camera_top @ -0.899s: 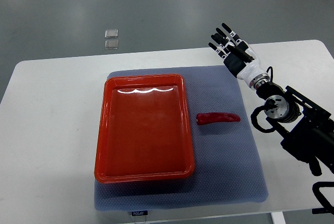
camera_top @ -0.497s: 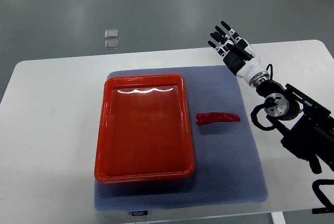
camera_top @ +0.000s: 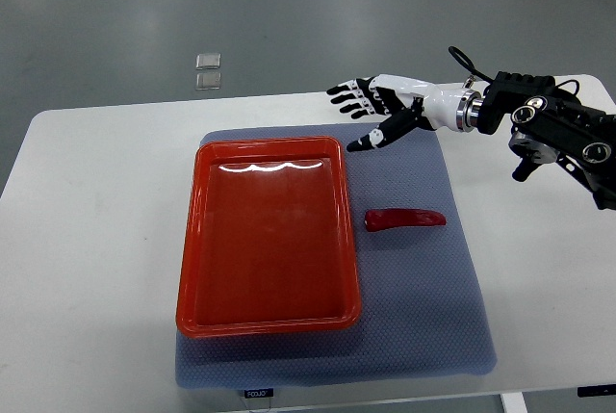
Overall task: Place red pepper on red tray
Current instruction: 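Lower the right hand over the red pepper and open the fingers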
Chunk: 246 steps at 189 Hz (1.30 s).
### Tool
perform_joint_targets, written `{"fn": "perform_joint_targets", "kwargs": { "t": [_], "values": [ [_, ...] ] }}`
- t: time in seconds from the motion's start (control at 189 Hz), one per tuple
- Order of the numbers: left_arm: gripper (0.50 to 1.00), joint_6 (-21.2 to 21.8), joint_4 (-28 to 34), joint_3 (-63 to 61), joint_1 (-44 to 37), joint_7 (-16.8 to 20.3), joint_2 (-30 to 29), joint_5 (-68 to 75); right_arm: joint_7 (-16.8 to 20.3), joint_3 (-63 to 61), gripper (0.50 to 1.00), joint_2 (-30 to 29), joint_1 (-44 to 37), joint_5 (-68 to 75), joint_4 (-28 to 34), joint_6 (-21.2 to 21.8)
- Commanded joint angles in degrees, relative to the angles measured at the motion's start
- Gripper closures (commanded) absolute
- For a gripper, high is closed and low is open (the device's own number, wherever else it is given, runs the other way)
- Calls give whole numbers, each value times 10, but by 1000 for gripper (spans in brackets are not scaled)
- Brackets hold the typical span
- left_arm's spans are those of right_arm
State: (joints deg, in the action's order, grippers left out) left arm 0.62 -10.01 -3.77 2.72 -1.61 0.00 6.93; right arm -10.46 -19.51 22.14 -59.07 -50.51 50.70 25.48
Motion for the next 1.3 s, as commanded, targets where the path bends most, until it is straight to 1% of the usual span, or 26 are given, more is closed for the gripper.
{"fn": "perform_joint_targets", "kwargs": {
  "t": [0.0,0.09,0.185,0.19,0.254,0.365,0.444,0.45,0.54,0.677,0.852,0.857,0.862,0.921,0.974,0.979,1.296],
  "values": [
    [500,0,-1,0,0,-1,0,0,5,73,587,43,-50,-84,71,25],
    [500,0,0,0,0,-1,0,0,29,110,587,55,-71,-98,91,26],
    [500,0,0,1,0,0,0,0,31,110,589,58,-71,-93,94,32],
    [500,0,0,1,0,0,0,0,30,105,589,58,-63,-65,101,36],
    [500,0,0,1,0,-1,0,0,30,97,589,57,-39,-19,106,36],
    [500,0,-1,1,0,0,0,1,31,81,589,54,-3,-11,108,24],
    [500,-1,-1,1,0,-1,0,1,32,81,589,54,1,-11,108,20],
    [500,-1,-1,1,0,-1,0,1,34,81,589,57,10,-12,110,12],
    [500,-1,0,1,0,0,0,0,39,87,593,66,13,-11,118,4],
    [500,0,0,0,0,-1,0,0,47,91,595,77,27,-13,125,-31],
    [500,0,0,0,0,0,0,0,46,91,609,84,45,-18,125,-45],
    [500,0,0,1,0,0,0,0,45,91,617,84,52,-26,125,-57],
    [500,0,0,1,0,0,0,0,45,91,619,84,54,-27,125,-60],
    [500,0,1,1,0,0,0,0,44,91,628,84,56,-38,125,-71],
    [500,0,1,1,0,0,0,0,44,91,628,84,56,-38,125,-71],
    [500,0,2,1,0,-1,0,0,44,91,632,84,58,-45,126,-80],
    [500,0,4,1,0,0,0,0,42,92,668,83,77,-88,125,-114]
  ]
}}
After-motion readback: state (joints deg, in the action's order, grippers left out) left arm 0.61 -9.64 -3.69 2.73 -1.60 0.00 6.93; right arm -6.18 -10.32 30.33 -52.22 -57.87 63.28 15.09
